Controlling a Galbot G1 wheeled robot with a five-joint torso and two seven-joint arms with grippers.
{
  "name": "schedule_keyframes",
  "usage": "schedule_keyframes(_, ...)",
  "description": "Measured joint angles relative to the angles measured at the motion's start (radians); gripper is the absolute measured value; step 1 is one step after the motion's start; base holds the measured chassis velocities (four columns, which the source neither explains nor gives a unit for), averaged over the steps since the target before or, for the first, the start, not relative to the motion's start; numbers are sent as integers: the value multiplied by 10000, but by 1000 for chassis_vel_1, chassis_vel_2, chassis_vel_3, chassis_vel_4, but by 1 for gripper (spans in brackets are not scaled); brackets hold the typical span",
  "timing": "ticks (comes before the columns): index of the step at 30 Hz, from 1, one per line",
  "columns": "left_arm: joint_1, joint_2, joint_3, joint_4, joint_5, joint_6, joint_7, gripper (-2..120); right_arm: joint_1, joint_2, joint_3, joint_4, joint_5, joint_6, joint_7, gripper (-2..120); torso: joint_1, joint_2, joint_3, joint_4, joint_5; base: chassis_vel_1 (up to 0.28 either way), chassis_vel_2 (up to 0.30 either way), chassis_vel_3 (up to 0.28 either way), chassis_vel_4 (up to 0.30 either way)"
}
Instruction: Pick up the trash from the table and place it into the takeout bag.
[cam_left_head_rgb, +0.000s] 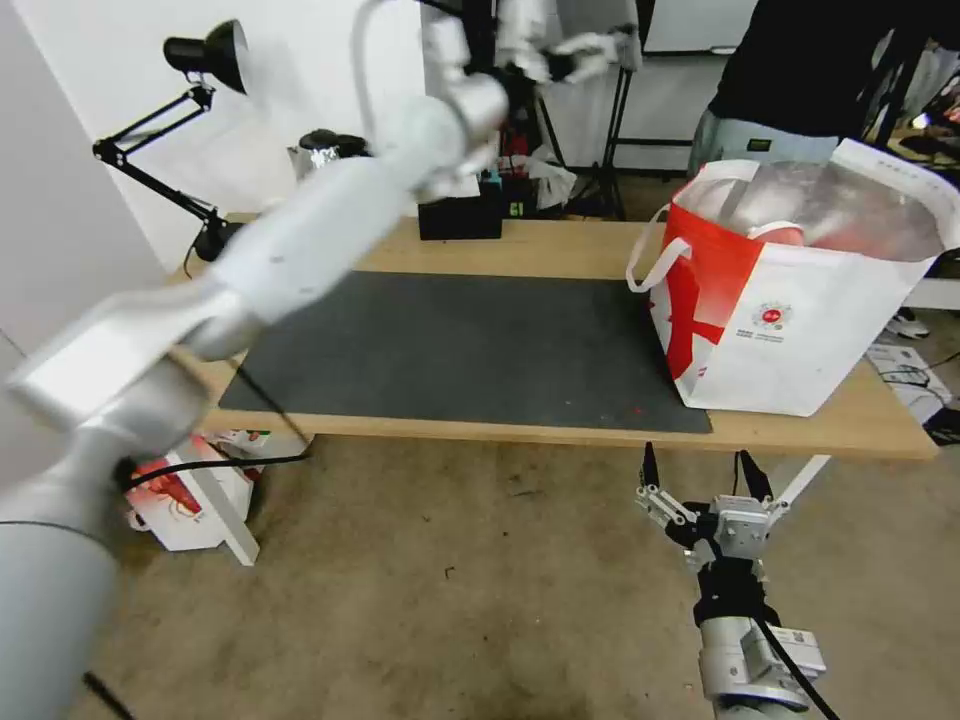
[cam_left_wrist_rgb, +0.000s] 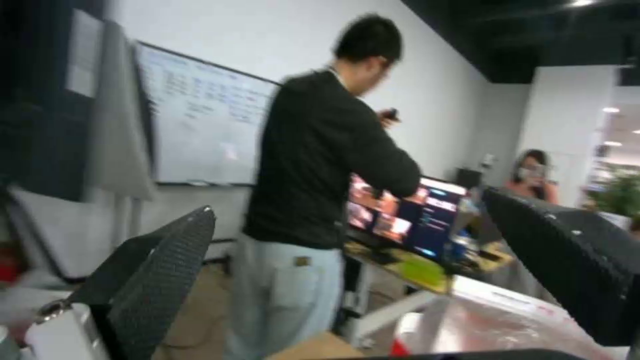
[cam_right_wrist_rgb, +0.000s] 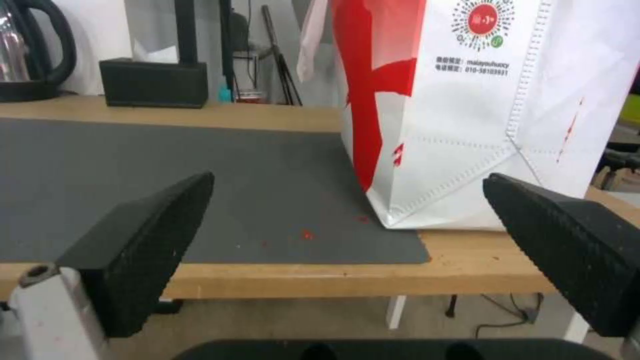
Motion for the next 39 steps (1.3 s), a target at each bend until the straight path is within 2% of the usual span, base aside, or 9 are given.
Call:
schedule_keyframes(6, 2049, 2485, -1609, -2784, 1167, -597, -942, 100, -1, 1, 0, 0, 0, 0, 0, 100, -1, 1, -1, 1, 6, 0, 0, 0, 0)
schedule_keyframes(10, 3437, 3297, -2581, -3720, 1994, -755, -1192, 100, -1, 1, -1, 0, 0, 0, 0, 100, 0, 0, 0, 0, -11, 0, 0, 0, 0)
schedule_keyframes(13, 6106, 4392, -4945, -5289, 3125, -884, -1416, 100, -1, 1, -1, 0, 0, 0, 0, 100, -1, 2, -1, -1, 5, 0, 0, 0, 0)
schedule_keyframes(16, 7394, 4724, -5974, -5804, 3699, -1127, -1428, 100, -1, -1, -1, 0, 0, 0, -1, 100, -2, 2, -2, 4, 5, 0, 0, 0, 0)
schedule_keyframes(18, 9669, 4863, -7755, -6651, 4337, -1317, -1565, 100, 0, 0, 0, 0, 0, 0, 0, 100, 0, 2, 0, -6, -8, 0, 0, 0, 0)
schedule_keyframes(23, 12226, 4546, -9661, -7378, 5248, -1392, -1681, 100, 0, 0, 0, -1, 0, 0, 1, 100, -1, 2, -1, 0, 4, 0, 0, 0, 0)
schedule_keyframes(26, 14310, 3631, -11147, -8160, 6196, -1528, -1717, 100, 0, 1, 0, 0, 0, 0, 0, 100, 0, 2, -1, -3, 6, 0, 0, 0, 0)
schedule_keyframes(30, 15181, 3091, -11643, -8526, 6768, -1595, -1718, 100, -1, -4, 0, 0, 0, 0, -1, 100, -1, 2, 0, -3, 3, 0, 0, 0, 0)
schedule_keyframes(39, 16963, 274, -12024, -9289, 8656, -2026, -1438, 100, 0, 0, -1, 0, 0, 0, 0, 100, 0, 1, 0, -6, 6, 0, 0, 0, 0)
